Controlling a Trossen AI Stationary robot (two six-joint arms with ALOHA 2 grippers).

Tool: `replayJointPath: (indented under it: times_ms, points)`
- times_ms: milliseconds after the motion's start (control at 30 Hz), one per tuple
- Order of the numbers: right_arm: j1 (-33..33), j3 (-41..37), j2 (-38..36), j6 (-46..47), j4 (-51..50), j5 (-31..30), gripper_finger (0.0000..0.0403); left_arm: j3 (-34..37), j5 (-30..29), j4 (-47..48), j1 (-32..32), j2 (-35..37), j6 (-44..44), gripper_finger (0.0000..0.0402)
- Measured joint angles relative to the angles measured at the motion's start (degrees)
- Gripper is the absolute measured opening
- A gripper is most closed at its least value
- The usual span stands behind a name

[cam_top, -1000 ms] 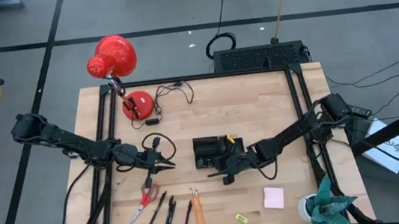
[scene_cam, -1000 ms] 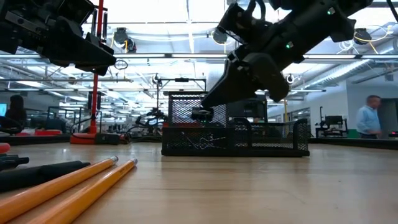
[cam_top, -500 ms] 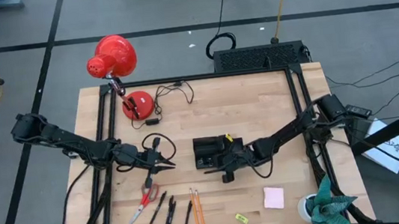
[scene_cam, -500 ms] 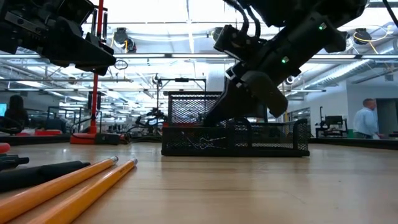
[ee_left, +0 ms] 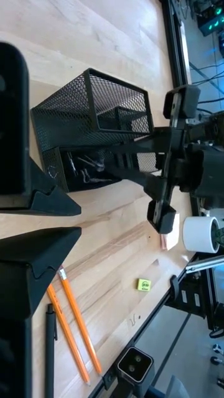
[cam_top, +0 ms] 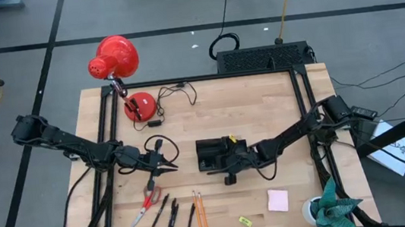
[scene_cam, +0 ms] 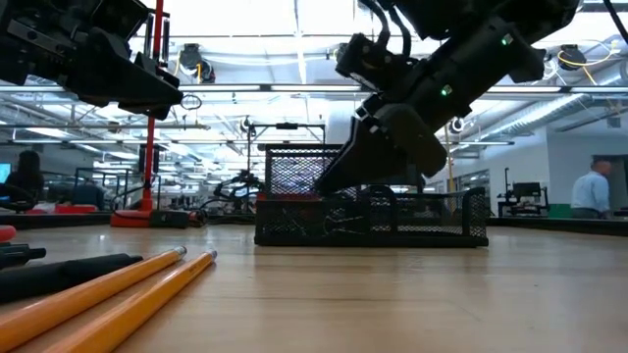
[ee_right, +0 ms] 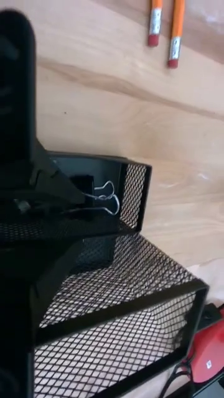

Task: Pick and place office supplies into organizer
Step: Put the black binder clip into the black desk organizer, then adjust the black desk organizer

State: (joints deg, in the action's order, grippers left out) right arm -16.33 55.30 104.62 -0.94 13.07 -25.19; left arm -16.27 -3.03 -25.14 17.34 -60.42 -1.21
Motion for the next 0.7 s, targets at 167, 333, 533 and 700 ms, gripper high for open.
replayJointPath:
  times_ms: [167,333,533,700]
  points:
    - [-1.16,-0.01,-3.55,-4.45,1.09,-0.17,0.0118,0.00,0.00,0.04,0.00,0.00,-0.02,0.0047]
    - [-2.72,-0.01,-9.94,-9.63,-1.60,-2.62,0.0110,0.00,0.00,0.19,0.00,0.00,-0.02,0.0047]
    - [-2.72,-2.75,-16.28,-10.71,-7.78,-12.68,0.0037,0.00,0.00,0.58,0.00,-0.01,-0.02,0.0047]
    - [-2.28,-11.30,-22.02,-12.97,0.56,-11.97,0.0008,0.00,-0.02,2.50,0.00,-0.01,-0.02,0.0047]
